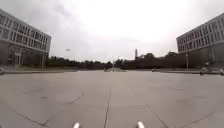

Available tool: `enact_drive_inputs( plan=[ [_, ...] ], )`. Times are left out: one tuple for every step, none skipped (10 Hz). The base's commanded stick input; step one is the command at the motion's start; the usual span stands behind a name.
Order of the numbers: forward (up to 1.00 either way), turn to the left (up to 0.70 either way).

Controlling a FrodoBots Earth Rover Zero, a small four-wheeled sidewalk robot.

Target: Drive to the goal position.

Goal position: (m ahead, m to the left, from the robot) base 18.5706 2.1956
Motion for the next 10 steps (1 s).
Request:
enact_drive_inputs(
  plan=[
    [0.50,0.00],
    [0.50,0.00],
    [0.50,0.02],
    [0.50,0.05],
    [0.50,0.07],
    [0.50,0.08],
    [0.50,0.05],
    [0.50,0.01],
    [0.50,0.00],
    [0.50,0.00]
  ],
)
